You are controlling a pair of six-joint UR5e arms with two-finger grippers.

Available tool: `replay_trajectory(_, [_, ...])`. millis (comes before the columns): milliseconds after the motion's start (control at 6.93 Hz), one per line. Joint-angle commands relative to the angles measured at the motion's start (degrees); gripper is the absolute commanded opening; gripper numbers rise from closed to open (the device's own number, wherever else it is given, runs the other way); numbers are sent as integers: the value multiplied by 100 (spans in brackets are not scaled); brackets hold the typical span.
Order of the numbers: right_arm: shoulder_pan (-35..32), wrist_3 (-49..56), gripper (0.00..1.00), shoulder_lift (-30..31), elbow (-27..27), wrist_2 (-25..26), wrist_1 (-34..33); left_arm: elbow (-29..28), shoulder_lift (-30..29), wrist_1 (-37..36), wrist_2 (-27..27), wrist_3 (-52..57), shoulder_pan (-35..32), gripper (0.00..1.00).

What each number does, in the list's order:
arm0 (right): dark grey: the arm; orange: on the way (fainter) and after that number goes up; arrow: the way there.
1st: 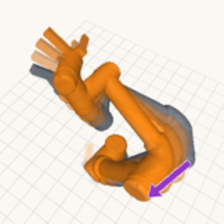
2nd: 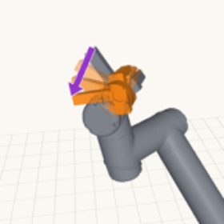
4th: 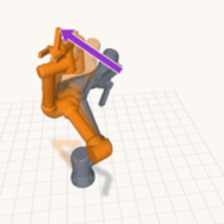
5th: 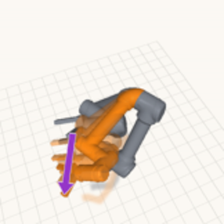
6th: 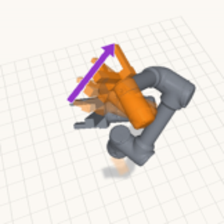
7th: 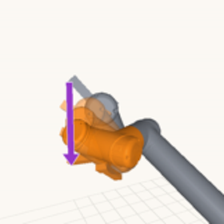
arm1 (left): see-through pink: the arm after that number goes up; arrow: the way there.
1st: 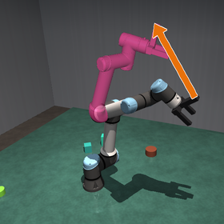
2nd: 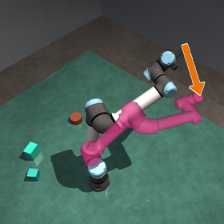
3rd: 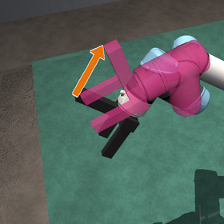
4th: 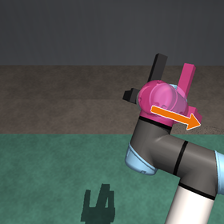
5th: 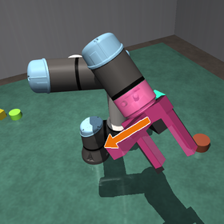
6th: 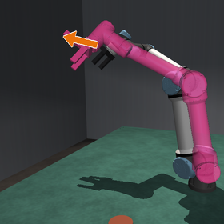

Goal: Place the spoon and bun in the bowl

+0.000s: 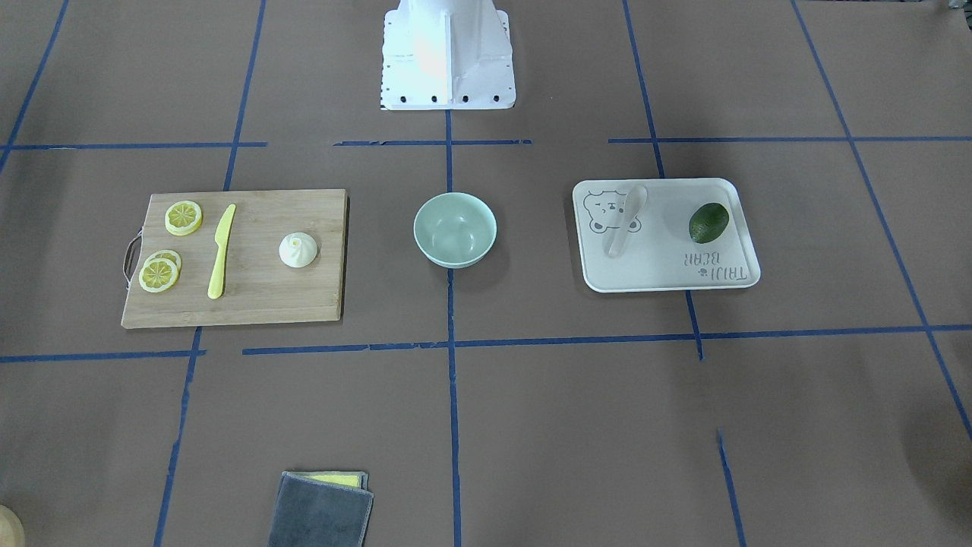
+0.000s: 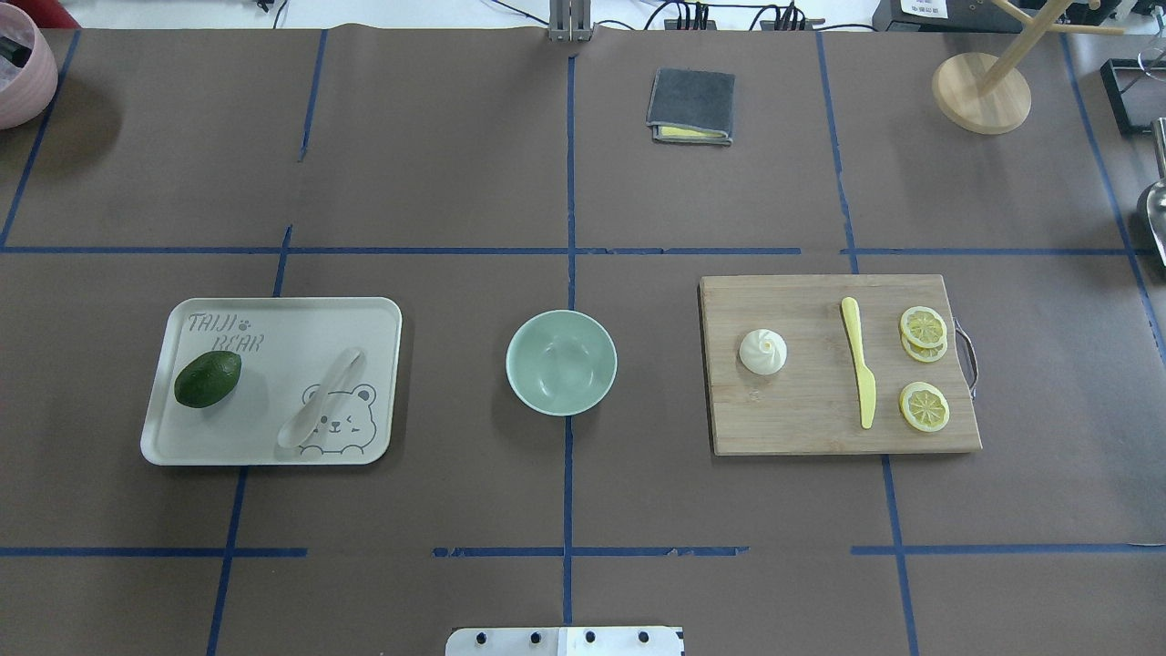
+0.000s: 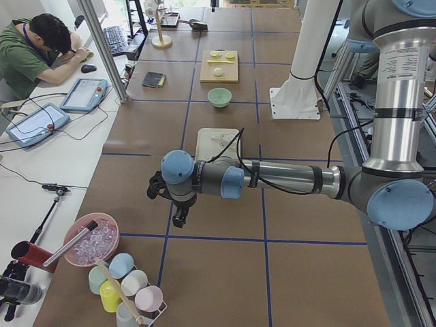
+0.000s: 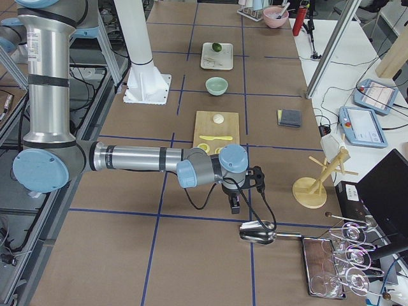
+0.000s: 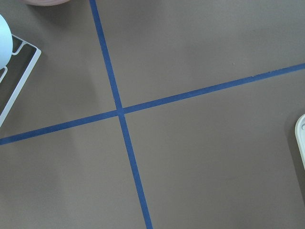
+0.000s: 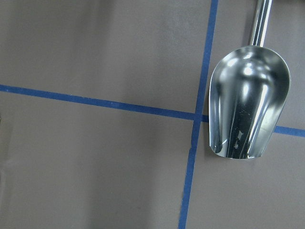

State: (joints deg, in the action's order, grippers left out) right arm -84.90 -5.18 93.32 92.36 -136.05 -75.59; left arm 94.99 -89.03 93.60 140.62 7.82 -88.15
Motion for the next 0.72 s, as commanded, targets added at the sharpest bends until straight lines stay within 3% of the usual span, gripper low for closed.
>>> replay_trajectory(0, [0, -9, 100, 2, -7, 0, 0, 72, 0, 0, -35, 26, 0, 100])
replay_trajectory(433, [9, -18, 100, -86, 46, 9, 0, 404, -44, 35, 0, 26, 200, 100])
replay_trajectory(577, [9, -61, 100, -513, 54, 9, 0, 659, -270, 235, 9, -8, 681, 100])
